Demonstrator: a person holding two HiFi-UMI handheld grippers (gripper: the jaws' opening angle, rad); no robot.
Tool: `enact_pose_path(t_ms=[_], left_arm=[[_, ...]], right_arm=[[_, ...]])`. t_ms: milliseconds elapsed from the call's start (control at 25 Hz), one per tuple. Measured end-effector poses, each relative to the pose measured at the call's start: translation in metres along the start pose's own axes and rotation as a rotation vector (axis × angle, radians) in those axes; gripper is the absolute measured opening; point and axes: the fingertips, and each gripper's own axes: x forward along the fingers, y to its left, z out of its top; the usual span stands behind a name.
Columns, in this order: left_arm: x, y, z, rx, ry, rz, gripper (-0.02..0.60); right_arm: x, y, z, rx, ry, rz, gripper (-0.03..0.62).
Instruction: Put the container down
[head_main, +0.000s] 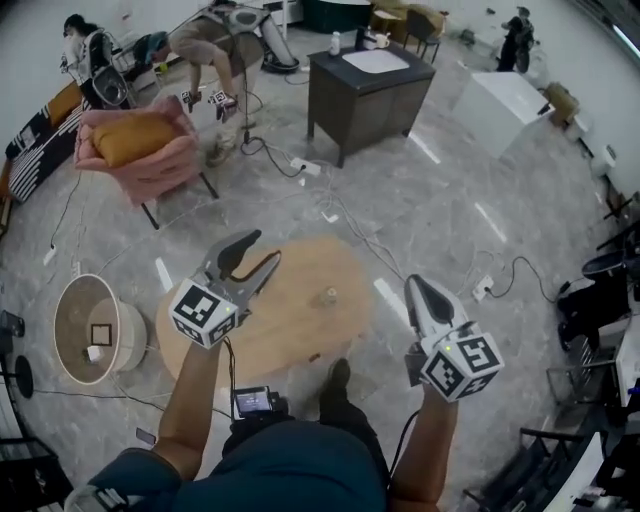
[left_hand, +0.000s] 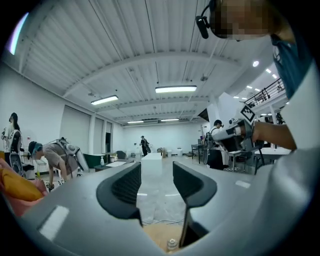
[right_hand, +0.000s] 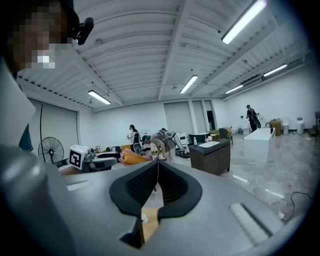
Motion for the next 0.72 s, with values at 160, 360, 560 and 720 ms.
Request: enact_pose_path(t_ms=[160,360,560,720], left_arm=[[-0.041,-0.020,0.055,0.011,-0.062,-0.010,0.193],[-0.077,-0.034,0.108,0.033,-0.161,-0.018,0.156],[-0.101,-0.064,0.132,0.092,-0.183,-0.078,0.155],[-0.118,-0.070,0.143,0.121,-0.190,-0.087,0.153]], right_arm=[[-0.030,0.029,0.035,-0.043,-0.073,0.001,0.011],[-0.053,0.063,0.067,-0.156,-0.123,0.014,0.006],[-0.076,0.091,0.081,-0.195,-0.157,0.031,0.006],[-0.086,0.108,0.089,-0.205,-0.173,0.026,0.006]])
